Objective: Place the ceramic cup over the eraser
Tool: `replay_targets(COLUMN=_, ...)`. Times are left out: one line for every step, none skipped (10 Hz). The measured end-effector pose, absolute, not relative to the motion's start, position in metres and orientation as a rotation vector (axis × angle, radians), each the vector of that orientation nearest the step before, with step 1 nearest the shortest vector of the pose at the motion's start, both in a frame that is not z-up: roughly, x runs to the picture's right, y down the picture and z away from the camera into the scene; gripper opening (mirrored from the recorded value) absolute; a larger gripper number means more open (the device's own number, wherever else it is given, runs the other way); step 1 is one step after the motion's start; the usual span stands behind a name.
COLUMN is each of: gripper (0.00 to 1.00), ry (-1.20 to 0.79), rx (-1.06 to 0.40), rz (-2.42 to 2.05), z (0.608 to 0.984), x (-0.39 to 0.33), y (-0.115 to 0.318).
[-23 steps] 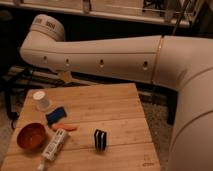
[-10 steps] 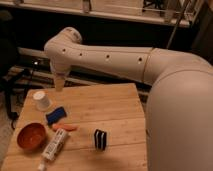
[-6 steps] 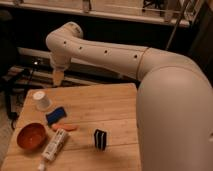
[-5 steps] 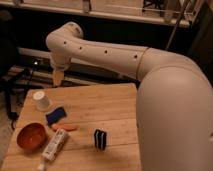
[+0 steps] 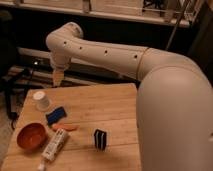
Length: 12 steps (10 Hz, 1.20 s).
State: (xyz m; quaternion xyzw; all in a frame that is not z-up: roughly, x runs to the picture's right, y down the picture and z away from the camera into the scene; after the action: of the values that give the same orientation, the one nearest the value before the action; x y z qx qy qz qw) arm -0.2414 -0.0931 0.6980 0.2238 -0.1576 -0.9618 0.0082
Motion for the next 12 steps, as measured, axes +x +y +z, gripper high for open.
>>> replay_targets(gripper=0.8, ry=-0.489, rx=0.714, rz=-2.945, z=0.699, x=-0.243, y=-0.095)
replay_targets(gripper=0.8, ry=-0.486, rx=0.731, rz=-2.883, z=0.699, x=-0.245, y=-0.097)
replay_targets(gripper=0.8, ry=-0.488, rx=0.76, rz=-2.737, z=0.702, x=-0.251, y=-0.101)
replay_targets(gripper=0.8, ry=-0.502, rx=0.776, rz=-2.624, z=0.704, x=-0.26, y=-0.103)
replay_targets(gripper=0.8, ry=-0.525, rx=0.783, rz=-2.524, z=0.707, x=-0.268, y=-0.104)
replay_targets(gripper=0.8, ry=-0.569, rx=0.784, rz=-2.401, z=0.712, x=-0.28, y=-0.102)
replay_targets(gripper=0.8, ry=-0.619, rx=0.776, rz=-2.288, z=0.719, x=-0.291, y=-0.1)
replay_targets(gripper=0.8, ry=-0.677, rx=0.763, rz=-2.187, z=0.725, x=-0.301, y=-0.096)
replay_targets(gripper=0.8, ry=-0.745, rx=0.739, rz=-2.088, z=0.732, x=-0.313, y=-0.09)
replay_targets(gripper=0.8, ry=-0.813, rx=0.708, rz=-2.022, z=0.738, x=-0.323, y=-0.082)
replay_targets(gripper=0.8, ry=-0.871, rx=0.678, rz=-1.989, z=0.741, x=-0.331, y=-0.074)
replay_targets(gripper=0.8, ry=-0.942, rx=0.633, rz=-1.975, z=0.745, x=-0.339, y=-0.063)
